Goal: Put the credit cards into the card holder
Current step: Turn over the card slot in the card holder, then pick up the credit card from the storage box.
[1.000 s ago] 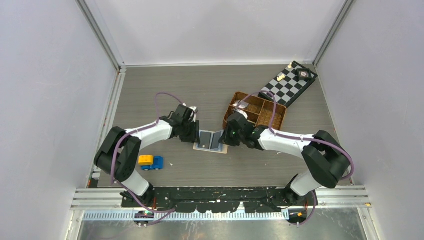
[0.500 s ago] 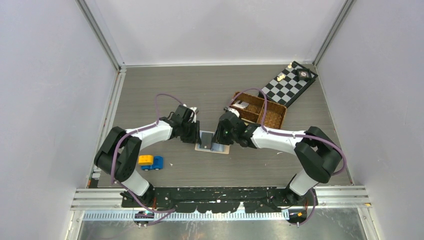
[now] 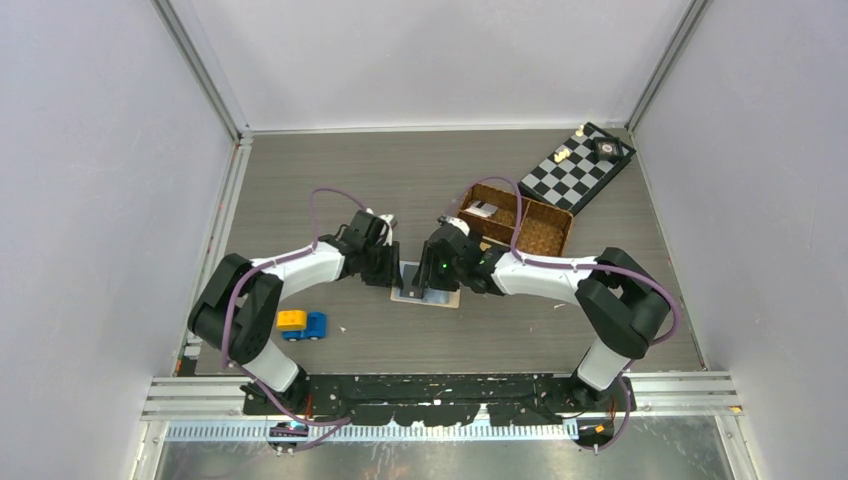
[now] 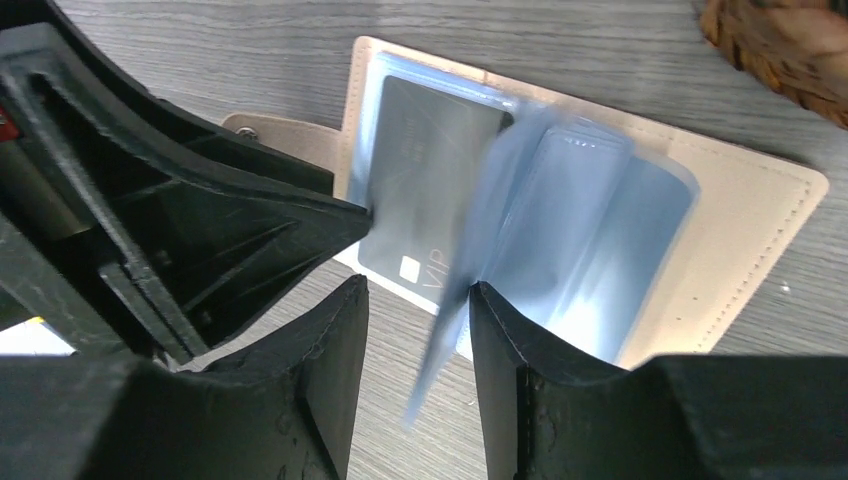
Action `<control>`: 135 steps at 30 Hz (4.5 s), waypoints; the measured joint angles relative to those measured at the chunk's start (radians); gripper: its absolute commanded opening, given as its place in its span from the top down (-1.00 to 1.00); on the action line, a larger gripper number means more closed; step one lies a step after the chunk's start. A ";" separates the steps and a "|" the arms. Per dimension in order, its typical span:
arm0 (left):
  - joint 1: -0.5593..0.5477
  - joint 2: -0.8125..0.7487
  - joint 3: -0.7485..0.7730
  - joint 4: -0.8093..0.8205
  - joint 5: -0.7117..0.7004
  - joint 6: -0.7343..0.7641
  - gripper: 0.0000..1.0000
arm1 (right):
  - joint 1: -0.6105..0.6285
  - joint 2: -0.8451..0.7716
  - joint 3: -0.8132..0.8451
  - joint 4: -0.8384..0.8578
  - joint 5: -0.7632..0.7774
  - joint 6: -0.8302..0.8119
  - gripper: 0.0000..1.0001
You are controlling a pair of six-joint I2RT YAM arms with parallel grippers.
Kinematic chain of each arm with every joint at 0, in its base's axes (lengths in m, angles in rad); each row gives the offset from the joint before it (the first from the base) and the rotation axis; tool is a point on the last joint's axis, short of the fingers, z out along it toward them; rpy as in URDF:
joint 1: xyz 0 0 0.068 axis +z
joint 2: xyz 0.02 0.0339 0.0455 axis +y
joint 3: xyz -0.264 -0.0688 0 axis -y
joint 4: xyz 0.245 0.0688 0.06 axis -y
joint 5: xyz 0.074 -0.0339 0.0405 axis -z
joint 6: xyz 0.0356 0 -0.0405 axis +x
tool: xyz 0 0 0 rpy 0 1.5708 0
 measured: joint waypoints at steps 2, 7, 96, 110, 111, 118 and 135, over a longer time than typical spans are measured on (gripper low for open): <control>0.000 -0.003 -0.003 0.002 0.000 0.000 0.32 | 0.005 0.002 0.013 0.001 0.002 -0.005 0.04; 0.000 -0.024 -0.023 0.006 -0.002 0.000 0.28 | 0.013 0.003 0.029 0.001 0.002 -0.008 0.03; 0.099 -0.518 0.253 -0.519 -0.073 0.222 -0.86 | -0.323 -0.199 0.292 -0.476 0.093 -0.606 -0.59; 0.108 -0.526 0.206 -0.523 -0.131 0.277 -0.86 | -0.426 0.230 0.601 -0.523 -0.066 -0.918 -0.47; 0.109 -0.526 0.206 -0.523 -0.131 0.278 -0.86 | -0.427 0.246 0.610 -0.526 -0.071 -0.930 -0.45; 0.120 -0.525 0.202 -0.520 -0.130 0.288 -0.86 | -0.439 0.298 0.648 -0.551 -0.118 -0.982 -0.13; 0.128 -0.513 0.193 -0.516 -0.127 0.290 -0.85 | -0.439 0.294 0.663 -0.597 -0.230 -0.991 0.09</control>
